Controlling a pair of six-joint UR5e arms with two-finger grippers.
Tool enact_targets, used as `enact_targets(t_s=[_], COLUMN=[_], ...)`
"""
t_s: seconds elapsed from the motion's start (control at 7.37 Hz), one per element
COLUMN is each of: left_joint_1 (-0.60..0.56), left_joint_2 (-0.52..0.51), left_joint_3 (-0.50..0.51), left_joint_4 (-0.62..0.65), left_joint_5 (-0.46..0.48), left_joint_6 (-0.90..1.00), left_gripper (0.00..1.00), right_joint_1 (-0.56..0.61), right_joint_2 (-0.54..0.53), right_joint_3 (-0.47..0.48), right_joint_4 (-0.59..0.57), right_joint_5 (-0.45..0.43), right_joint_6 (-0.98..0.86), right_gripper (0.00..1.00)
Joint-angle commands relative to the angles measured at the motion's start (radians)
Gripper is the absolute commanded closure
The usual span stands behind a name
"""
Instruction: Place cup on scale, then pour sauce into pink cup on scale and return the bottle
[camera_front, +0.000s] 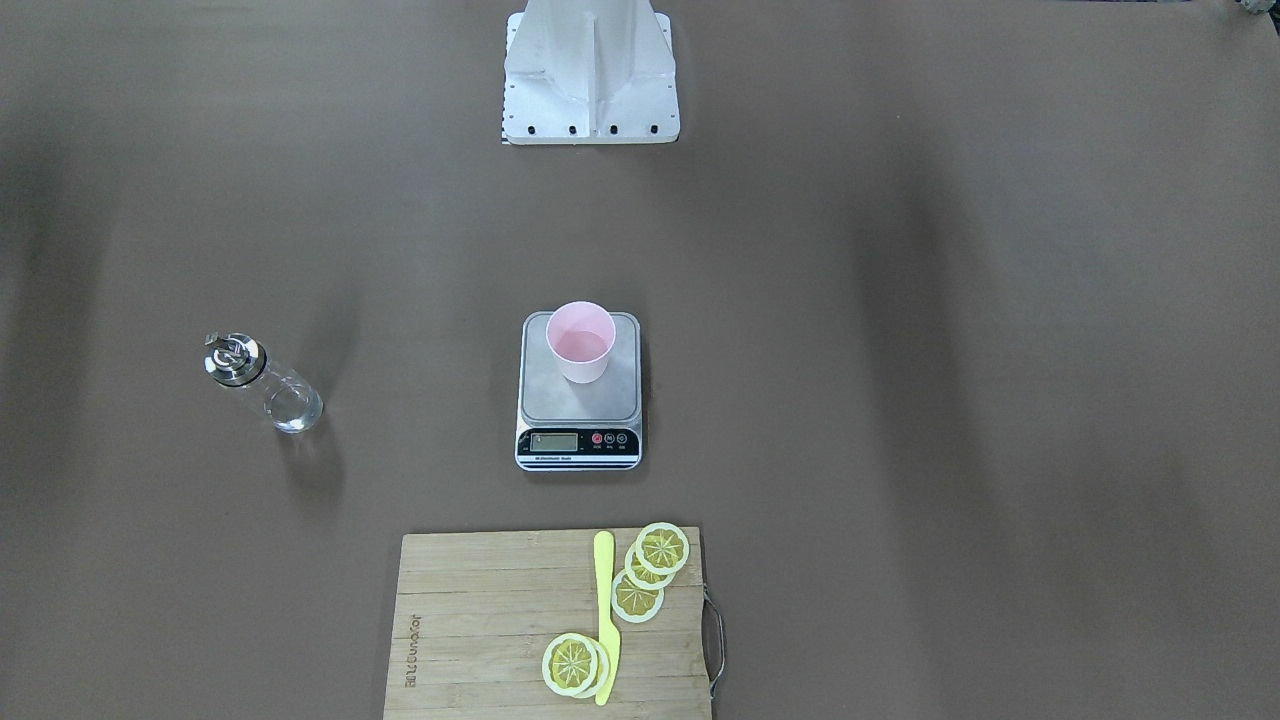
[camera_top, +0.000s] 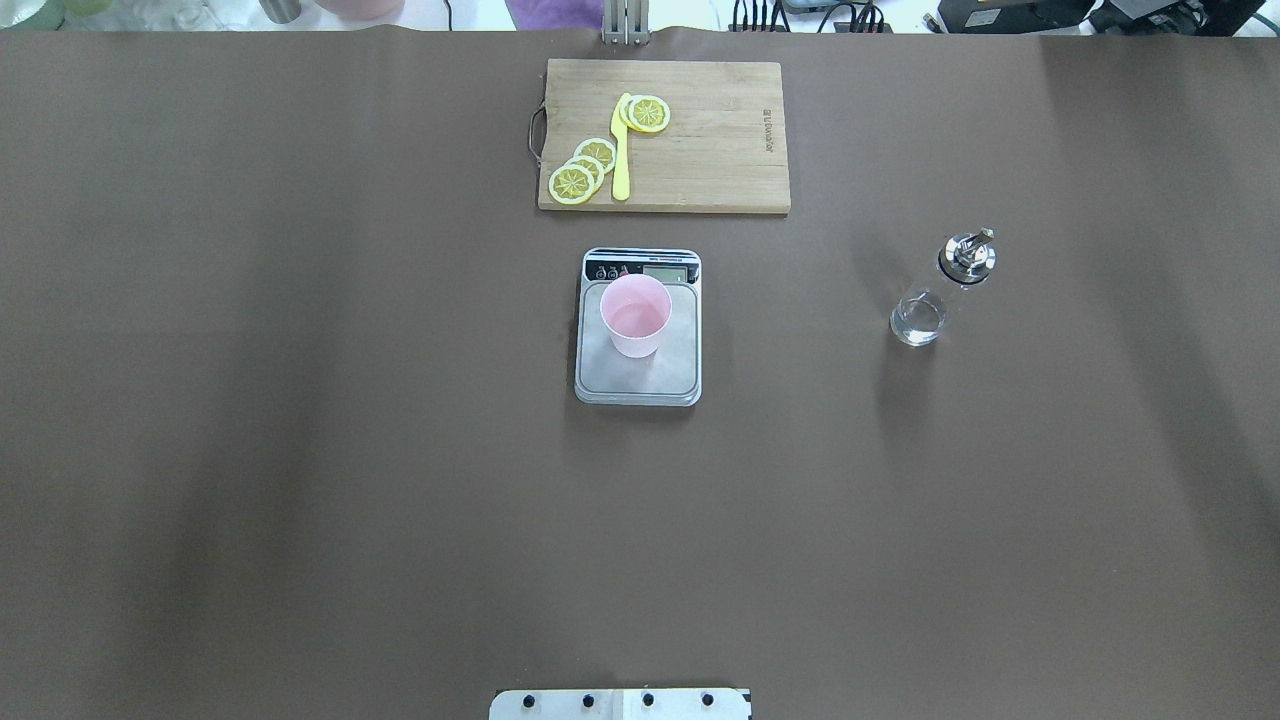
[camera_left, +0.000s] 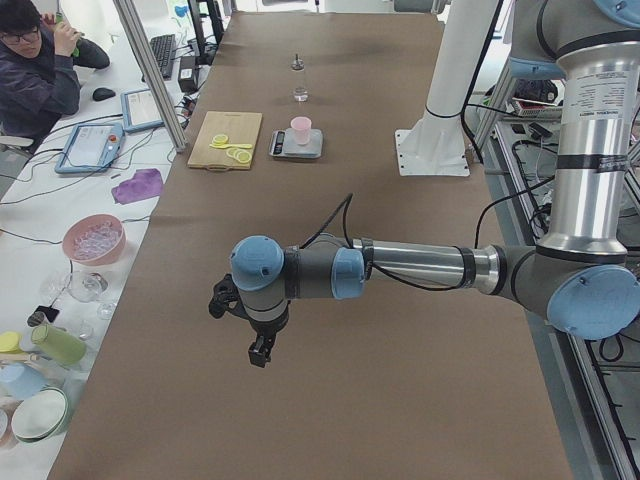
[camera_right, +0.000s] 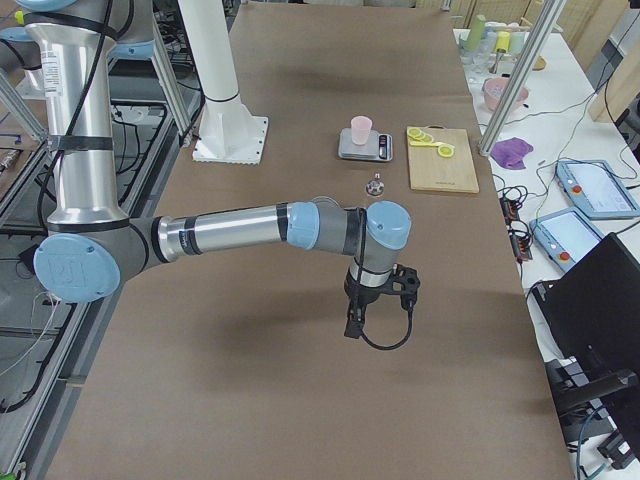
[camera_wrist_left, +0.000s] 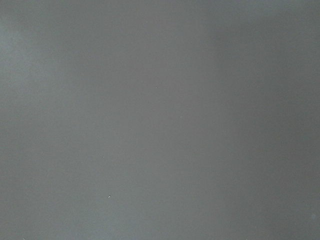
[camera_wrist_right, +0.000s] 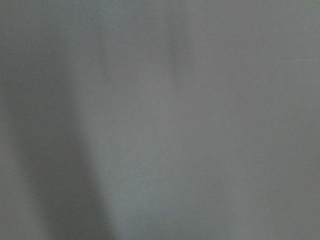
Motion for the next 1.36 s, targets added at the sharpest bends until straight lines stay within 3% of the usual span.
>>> enact_targets(t_s=[0.0, 1.22], left_joint_1=[0.000, 0.002], left_joint_2=[-0.003, 0.010], left_joint_3=[-0.003, 0.003], left_joint_4=[0.004, -0.012], left_joint_5=[-0.011, -0.008], left_joint_6=[-0.002, 0.011], left_gripper=[0.02, 0.02], right_joint_1=[-0.003, -0.006], right_joint_2=[0.000, -0.014], right_joint_3=[-0.002, -0.011], right_joint_4=[0.000, 0.000], right_joint_5=[0.000, -0.004], right_joint_6=[0.001, 0.002], right_gripper=[0.00, 0.00])
